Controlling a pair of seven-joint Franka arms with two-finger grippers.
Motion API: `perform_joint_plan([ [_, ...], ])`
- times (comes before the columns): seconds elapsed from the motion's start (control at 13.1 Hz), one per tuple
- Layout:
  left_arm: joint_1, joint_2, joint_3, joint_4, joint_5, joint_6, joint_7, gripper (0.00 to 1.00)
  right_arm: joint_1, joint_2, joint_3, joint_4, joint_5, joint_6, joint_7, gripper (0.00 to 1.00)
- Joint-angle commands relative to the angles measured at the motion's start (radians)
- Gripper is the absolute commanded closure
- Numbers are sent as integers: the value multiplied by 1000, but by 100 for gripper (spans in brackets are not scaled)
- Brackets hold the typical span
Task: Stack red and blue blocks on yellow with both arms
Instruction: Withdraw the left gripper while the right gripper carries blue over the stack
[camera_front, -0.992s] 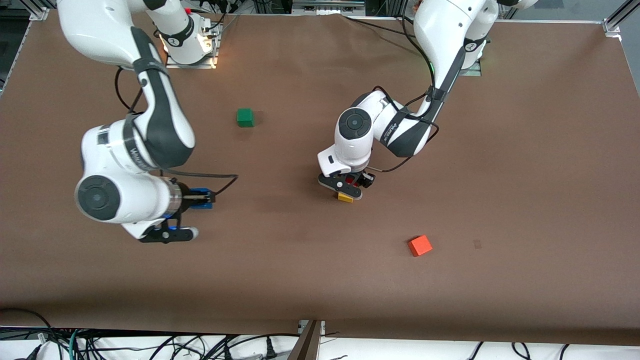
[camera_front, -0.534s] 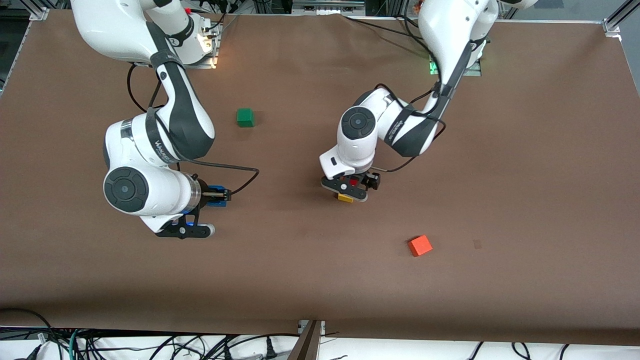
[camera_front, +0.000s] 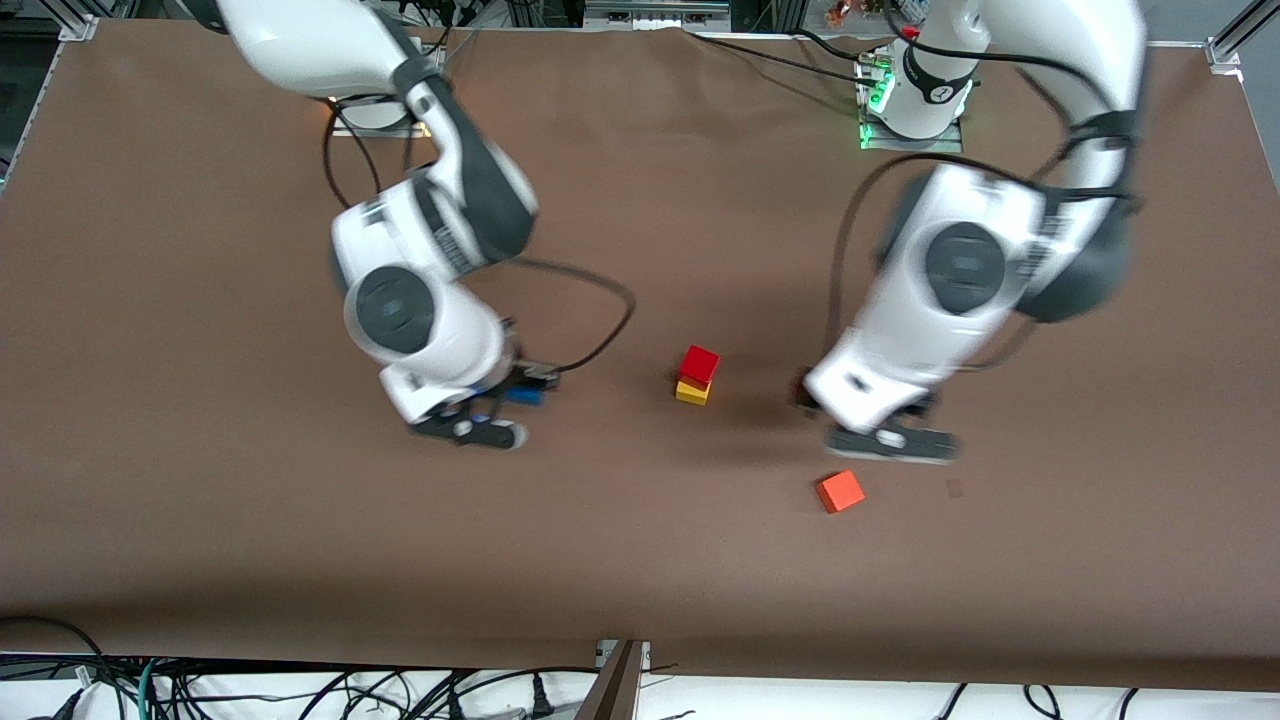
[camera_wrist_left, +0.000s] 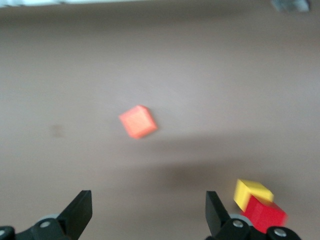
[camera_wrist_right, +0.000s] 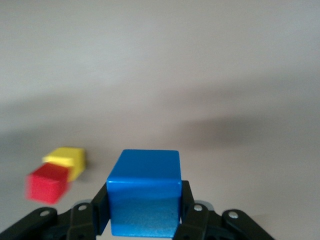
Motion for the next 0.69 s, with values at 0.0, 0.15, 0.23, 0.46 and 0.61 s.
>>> perform_joint_plan([
  [0.0, 134, -93, -15, 9, -23, -30, 9, 0, 118, 34, 6, 13, -21, 116, 208, 79],
  [0.15, 222, -145, -24, 8, -26, -68, 53, 0, 190, 69, 6, 13, -70, 188, 259, 79],
  [0.23, 243, -158, -26, 8, -36, -96, 90, 0, 220, 86, 6, 13, -96, 213, 281, 79],
  [0.46, 265, -162, -14, -9, -47, -162, 101, 0, 262, 124, 6, 13, -116, 301, 302, 79],
  [0.61, 288, -159, -18, -8, -53, -180, 106, 0, 262, 141, 7, 13, -115, 372, 298, 79],
])
